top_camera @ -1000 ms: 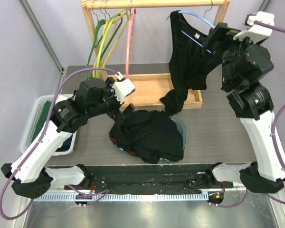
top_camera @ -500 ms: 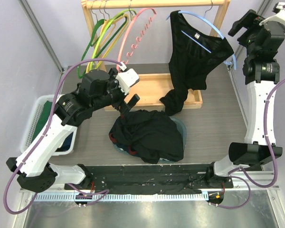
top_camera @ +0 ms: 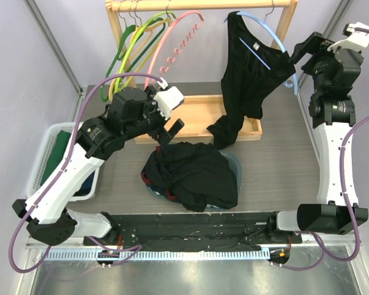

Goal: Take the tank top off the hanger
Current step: Pick up the hanger from the clothesline.

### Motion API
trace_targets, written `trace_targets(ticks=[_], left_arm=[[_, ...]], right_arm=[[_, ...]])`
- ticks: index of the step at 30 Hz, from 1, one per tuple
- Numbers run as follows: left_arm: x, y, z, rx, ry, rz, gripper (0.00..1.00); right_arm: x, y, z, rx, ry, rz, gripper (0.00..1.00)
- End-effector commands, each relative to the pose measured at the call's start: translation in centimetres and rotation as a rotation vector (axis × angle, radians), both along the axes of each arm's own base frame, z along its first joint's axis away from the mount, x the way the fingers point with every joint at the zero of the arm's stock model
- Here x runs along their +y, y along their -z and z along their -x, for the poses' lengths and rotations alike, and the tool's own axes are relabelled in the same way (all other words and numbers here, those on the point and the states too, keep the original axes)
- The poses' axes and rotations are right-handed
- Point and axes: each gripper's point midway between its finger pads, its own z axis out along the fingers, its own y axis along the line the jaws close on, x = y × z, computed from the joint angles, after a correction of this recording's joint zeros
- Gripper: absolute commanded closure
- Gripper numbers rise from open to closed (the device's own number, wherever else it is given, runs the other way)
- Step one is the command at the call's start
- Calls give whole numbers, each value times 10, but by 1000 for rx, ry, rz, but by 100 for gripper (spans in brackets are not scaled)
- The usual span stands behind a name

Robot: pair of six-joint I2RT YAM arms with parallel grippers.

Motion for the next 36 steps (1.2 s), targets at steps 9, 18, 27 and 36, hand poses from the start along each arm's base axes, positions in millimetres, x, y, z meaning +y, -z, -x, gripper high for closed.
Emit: trace_targets(ticks=[9,18,27,36], left_arm=[[8,-19,-5,-44,-41,52,0],[10,-17,-5,-39,-43,52,0],[10,-20,-5,-38,-45,64,0],[18,-21,-3,-40,-53,68,0]], right_arm=[[-6,0,-20,-170,-191,-204,0],[35,-22,0,-248,-406,-245,0],[97,-22,20,-172,-533,-144,0],[121,-16,12,-107,-521,-88,0]])
